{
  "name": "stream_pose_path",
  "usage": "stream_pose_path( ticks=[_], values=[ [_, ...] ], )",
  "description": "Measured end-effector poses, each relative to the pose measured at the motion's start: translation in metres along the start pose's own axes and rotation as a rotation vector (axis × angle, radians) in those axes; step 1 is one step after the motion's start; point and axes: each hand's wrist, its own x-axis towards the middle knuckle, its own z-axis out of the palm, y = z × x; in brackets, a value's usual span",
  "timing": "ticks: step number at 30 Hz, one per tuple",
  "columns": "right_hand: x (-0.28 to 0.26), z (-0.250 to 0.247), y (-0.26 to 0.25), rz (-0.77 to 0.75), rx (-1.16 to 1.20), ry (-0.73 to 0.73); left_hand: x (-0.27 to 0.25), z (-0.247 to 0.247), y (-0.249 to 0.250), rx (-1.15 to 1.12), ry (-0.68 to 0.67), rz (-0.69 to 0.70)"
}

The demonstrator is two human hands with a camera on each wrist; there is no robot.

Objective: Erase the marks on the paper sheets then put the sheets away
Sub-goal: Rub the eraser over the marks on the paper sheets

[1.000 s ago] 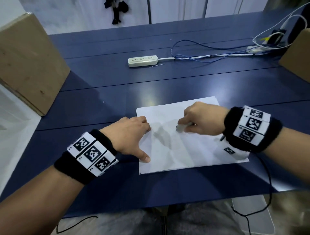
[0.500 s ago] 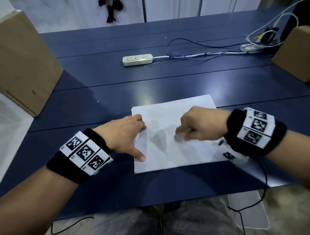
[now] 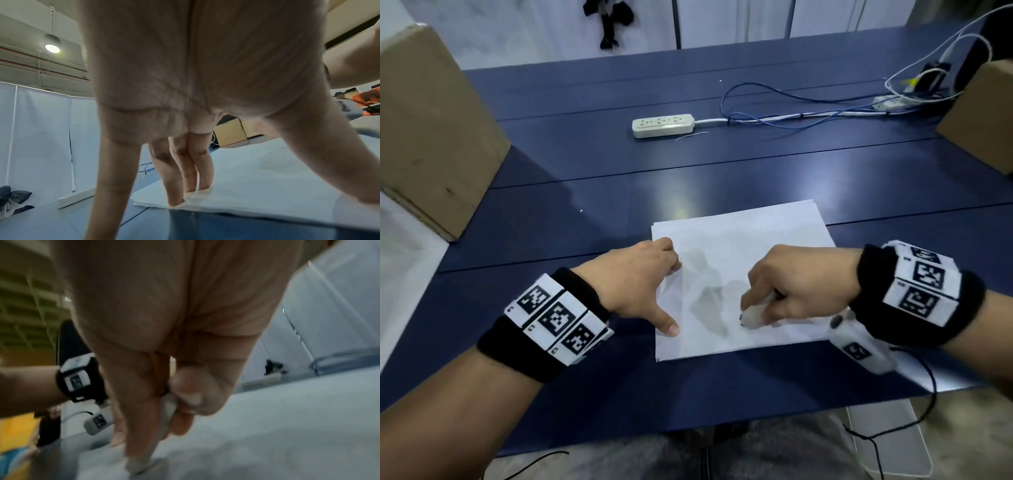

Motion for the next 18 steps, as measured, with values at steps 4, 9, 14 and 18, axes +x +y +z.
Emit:
stream_pose_path(
  ticks=[4,9,14,18],
  values=[
    [0.014,-0.011,0.017,0.073,-0.029,0.146,0.0,-0.001,0.002,0.004,0.0,0.001],
    [0.018,-0.015,0.03,0.099,-0.108,0.246,-0.001,-0.002,0.002,0.011,-0.005,-0.004],
    [0.001,0.0,0.006,-0.022,0.051,-0.043,0.001,0.0,0.0,0.011,0.004,-0.007],
    [0.016,-0.018,0.026,0.094,-0.034,0.194,0.001,0.0,0.001,0.015,0.002,-0.002]
  ],
)
